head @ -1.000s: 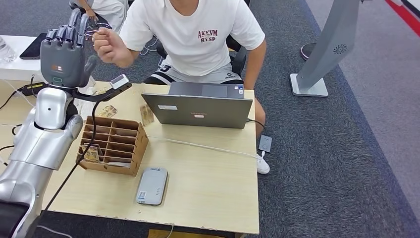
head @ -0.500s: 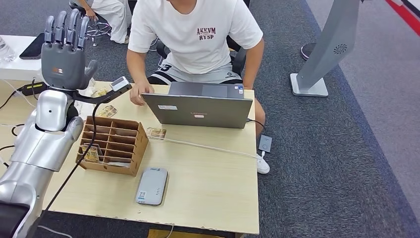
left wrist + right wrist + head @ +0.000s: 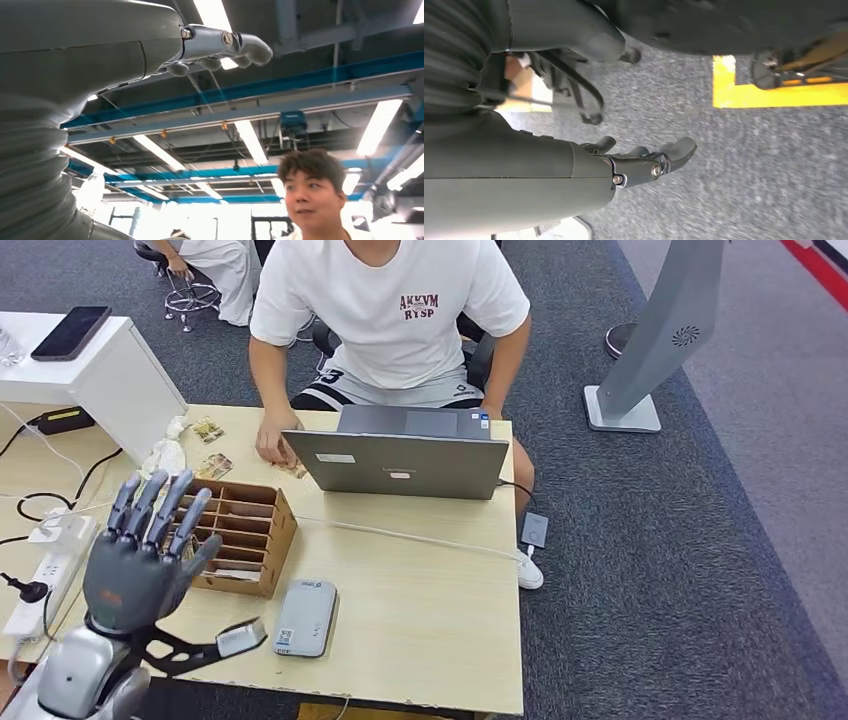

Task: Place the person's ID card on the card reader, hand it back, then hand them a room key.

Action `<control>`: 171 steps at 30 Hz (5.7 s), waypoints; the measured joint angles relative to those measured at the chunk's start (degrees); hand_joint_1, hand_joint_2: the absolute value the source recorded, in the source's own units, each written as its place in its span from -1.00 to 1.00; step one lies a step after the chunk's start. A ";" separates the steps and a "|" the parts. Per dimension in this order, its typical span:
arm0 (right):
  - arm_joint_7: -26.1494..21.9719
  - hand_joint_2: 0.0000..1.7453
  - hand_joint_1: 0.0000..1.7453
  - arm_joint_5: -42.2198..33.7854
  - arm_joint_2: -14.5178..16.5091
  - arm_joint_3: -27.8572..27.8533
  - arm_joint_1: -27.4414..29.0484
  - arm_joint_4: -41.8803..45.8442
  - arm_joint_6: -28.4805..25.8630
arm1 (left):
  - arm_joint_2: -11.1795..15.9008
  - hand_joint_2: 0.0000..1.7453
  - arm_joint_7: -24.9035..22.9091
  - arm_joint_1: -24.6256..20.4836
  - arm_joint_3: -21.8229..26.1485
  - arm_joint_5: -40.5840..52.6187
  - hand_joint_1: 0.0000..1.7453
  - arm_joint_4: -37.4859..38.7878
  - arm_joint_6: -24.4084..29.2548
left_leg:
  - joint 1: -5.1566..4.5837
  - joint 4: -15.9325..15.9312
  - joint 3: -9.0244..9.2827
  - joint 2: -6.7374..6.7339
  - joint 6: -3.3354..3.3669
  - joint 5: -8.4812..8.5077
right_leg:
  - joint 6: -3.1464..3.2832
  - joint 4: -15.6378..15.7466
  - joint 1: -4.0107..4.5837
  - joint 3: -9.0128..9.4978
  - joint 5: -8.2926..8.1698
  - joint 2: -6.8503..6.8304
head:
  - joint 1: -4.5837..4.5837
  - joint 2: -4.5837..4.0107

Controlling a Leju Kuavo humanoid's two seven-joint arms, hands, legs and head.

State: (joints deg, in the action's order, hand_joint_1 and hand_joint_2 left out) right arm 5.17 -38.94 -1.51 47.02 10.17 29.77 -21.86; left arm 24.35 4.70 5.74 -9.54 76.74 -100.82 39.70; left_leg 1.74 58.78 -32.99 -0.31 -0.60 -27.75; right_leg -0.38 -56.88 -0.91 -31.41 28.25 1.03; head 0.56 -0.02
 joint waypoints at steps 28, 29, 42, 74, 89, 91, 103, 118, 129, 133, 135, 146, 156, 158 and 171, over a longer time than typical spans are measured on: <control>7.15 1.00 -1.00 9.80 -1.04 -8.44 7.10 14.14 -3.87 | -15.04 1.00 10.40 24.72 18.25 -4.29 -1.00 -15.77 -1.50 | -0.05 0.00 0.08 0.42 0.08 -0.09 | -0.11 0.01 -0.04 0.21 0.13 -0.51 | 0.02 0.01; 7.70 1.00 -1.00 10.88 -1.04 -8.90 7.31 14.46 -3.76 | -13.74 1.00 6.65 24.98 17.98 -3.23 -1.00 -15.69 -2.83 | -0.05 0.00 0.10 0.43 0.08 -0.09 | -0.11 0.01 -0.04 0.19 0.13 -0.51 | 0.01 0.01; 9.79 1.00 -1.00 30.45 1.99 -24.22 9.26 16.52 5.80 | 4.05 1.00 -14.57 22.34 9.45 -5.58 -1.00 -10.64 -24.20 | -0.01 0.00 0.15 0.49 -0.01 -0.02 | -0.07 -0.01 -0.01 0.16 0.14 -0.50 | 0.01 0.01; 8.48 1.00 -1.00 58.67 12.02 -51.45 5.53 14.39 20.14 | 3.48 1.00 -13.44 -13.60 -8.50 -7.42 -1.00 20.62 -40.00 | -0.01 0.02 0.12 0.43 -0.05 0.17 | 0.04 -0.02 -0.01 0.15 -0.07 -0.40 | -0.03 0.00; 10.65 1.00 -1.00 64.59 16.37 -58.55 7.97 19.71 23.86 | 4.61 1.00 -13.53 -10.08 -10.40 -8.00 -1.00 15.91 -38.67 | -0.01 0.02 0.11 0.39 -0.05 0.17 | 0.04 -0.02 -0.01 0.14 -0.06 -0.37 | -0.03 0.01; 10.73 1.00 -1.00 64.63 16.63 -58.91 8.18 20.14 23.96 | 4.81 1.00 -13.53 -9.78 -10.52 -8.00 -1.00 15.34 -38.67 | -0.01 0.02 0.10 0.39 -0.05 0.17 | 0.04 -0.02 -0.01 0.14 -0.06 -0.37 | -0.02 0.00; 12.51 1.00 -1.00 67.16 20.05 -62.04 11.53 25.64 27.86 | 10.54 1.00 -14.00 -0.72 -11.40 -8.20 -1.00 2.98 -37.07 | -0.01 0.00 0.03 0.35 -0.06 0.13 | 0.03 -0.03 -0.02 0.11 0.03 -0.40 | -0.10 0.01; 16.53 1.00 -1.00 61.66 21.22 -61.06 16.75 34.09 25.84 | 19.94 1.00 -26.66 21.11 -7.17 -10.74 -1.00 -13.74 -28.29 | -0.01 -0.02 0.01 0.37 -0.11 0.08 | -0.01 -0.03 -0.01 0.08 0.10 -0.44 | -0.10 0.01; 17.19 1.00 -1.00 61.43 21.33 -59.99 18.24 36.56 25.84 | 23.09 1.00 -32.02 29.94 -2.09 -13.67 -1.00 -18.25 -26.76 | -0.01 -0.02 0.03 0.48 -0.11 0.08 | -0.01 -0.02 -0.02 0.10 0.13 -0.53 | -0.10 0.01; 17.74 1.00 -1.00 61.49 21.33 -59.81 18.60 37.09 25.97 | 23.23 1.00 -32.21 31.69 0.00 -15.34 -1.00 -18.34 -27.49 | -0.01 -0.02 0.03 0.51 -0.11 0.08 | -0.01 -0.02 -0.02 0.10 0.13 -0.55 | -0.11 -0.01; 17.80 1.00 -1.00 61.48 21.33 -59.81 18.62 37.11 26.04 | 23.15 1.00 -31.95 31.95 0.63 -15.48 -1.00 -18.34 -27.75 | -0.01 -0.02 0.02 0.53 -0.11 0.08 | -0.01 -0.03 -0.02 0.14 0.13 -0.57 | -0.10 -0.01; 18.04 1.00 -1.00 61.49 21.35 -59.82 18.57 36.83 25.83 | 21.68 1.00 -31.62 32.20 1.00 -13.27 -1.00 -18.28 -28.31 | -0.01 -0.02 0.02 0.53 -0.11 0.08 | -0.01 -0.02 -0.02 0.13 0.13 -0.57 | -0.11 -0.01; 15.81 1.00 -1.00 62.46 21.34 -60.12 17.07 34.38 25.80 | 20.75 1.00 -31.33 31.29 0.56 -12.64 -1.00 -18.12 -27.99 | -0.01 -0.02 0.04 0.53 -0.11 0.08 | -0.01 -0.02 -0.02 0.14 0.13 -0.57 | -0.10 0.01; 15.49 1.00 -1.00 62.65 21.34 -60.28 16.81 33.82 25.81 | 20.74 1.00 -31.34 31.33 0.55 -12.63 -1.00 -18.12 -27.93 | -0.01 -0.02 0.04 0.53 -0.11 0.08 | -0.01 -0.02 -0.02 0.14 0.13 -0.57 | -0.10 0.01; 15.13 1.00 -1.00 62.85 21.34 -60.88 16.10 32.43 25.88 | 20.74 1.00 -31.44 31.40 0.53 -12.47 -1.00 -18.12 -27.75 | -0.01 -0.02 0.03 0.53 -0.11 0.08 | -0.01 -0.02 -0.02 0.12 0.13 -0.57 | -0.10 0.01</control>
State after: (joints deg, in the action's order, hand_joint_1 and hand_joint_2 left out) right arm 20.29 23.91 19.83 -13.85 26.27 62.19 4.03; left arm 45.09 -26.74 37.14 -9.01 64.27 -118.95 11.95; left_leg 1.73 58.76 -32.96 0.23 -0.71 -27.67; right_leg -0.39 -56.90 -0.92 -31.29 28.38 0.46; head 0.46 -0.01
